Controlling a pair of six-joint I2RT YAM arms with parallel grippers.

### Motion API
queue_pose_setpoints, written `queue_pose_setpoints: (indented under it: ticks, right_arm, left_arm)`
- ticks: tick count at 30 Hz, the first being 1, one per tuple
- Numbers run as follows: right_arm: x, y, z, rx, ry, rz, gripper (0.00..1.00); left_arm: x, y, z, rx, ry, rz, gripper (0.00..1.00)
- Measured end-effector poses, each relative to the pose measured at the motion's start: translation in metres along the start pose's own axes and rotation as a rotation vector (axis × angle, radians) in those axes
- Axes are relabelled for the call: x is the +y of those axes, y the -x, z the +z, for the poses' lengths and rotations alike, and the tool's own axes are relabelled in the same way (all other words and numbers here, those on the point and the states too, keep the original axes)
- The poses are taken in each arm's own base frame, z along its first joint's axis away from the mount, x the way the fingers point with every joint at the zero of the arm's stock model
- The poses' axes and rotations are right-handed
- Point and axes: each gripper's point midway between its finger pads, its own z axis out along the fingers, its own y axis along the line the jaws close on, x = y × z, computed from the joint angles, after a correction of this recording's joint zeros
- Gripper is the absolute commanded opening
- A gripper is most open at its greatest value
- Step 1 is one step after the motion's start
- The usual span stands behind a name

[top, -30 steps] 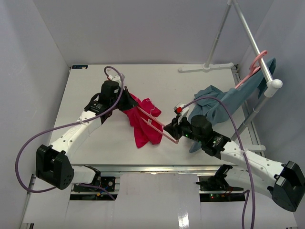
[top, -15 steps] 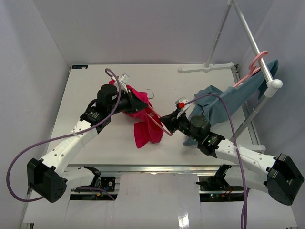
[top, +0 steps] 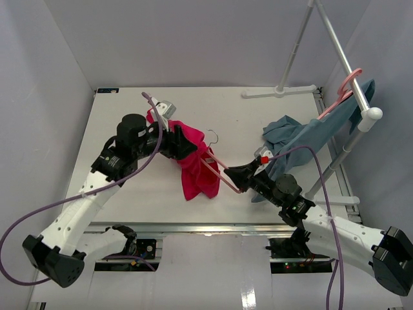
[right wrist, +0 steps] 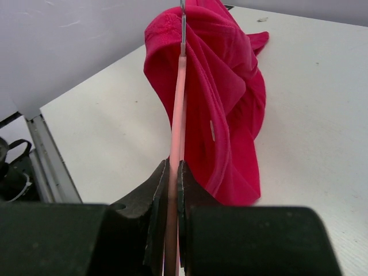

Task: Place the t-shirt on the hanger

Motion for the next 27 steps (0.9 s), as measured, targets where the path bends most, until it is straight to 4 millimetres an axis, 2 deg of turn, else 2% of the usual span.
queue_pose_setpoints:
  ticks: [5, 7, 11, 15, 18, 24, 27]
  right_arm:
    - [0.015, 0.013, -0.014, -0.048, 0.074, -0.003, 0.08]
    - [0.021, 0.02, -0.02, -0.069, 0.102, -0.007, 0.08]
    - [0.032, 0.028, -0.03, -0.082, 0.151, -0.022, 0.08]
    - [0.037, 0.018, -0.034, -0.011, 0.181, -0.036, 0.08]
    - [0.04, 0.009, -0.033, 0.065, 0.2, -0.039, 0.08]
    - [0.047, -0.003, -0.037, 0.13, 0.247, -0.044, 0.08]
    - [0.051, -0.003, -0.038, 0.143, 0.27, -0.046, 0.08]
  left_arm:
    - [-0.005, 0.024, -0.033, -0.109, 0.013, 0.278, 0.56]
    - [-0.002, 0.024, -0.035, -0.104, 0.017, 0.373, 0.58]
    - [0.004, 0.003, -0.025, 0.002, -0.032, 0.504, 0.68]
    - [0.002, -0.028, -0.017, 0.126, -0.122, 0.569, 0.74]
    - [-0.009, -0.031, -0.025, 0.137, -0.19, 0.625, 0.74]
    - [-0.042, -0.008, -0.056, 0.079, -0.3, 0.741, 0.74]
    - [-0.05, -0.019, -0.062, 0.104, -0.349, 0.755, 0.75]
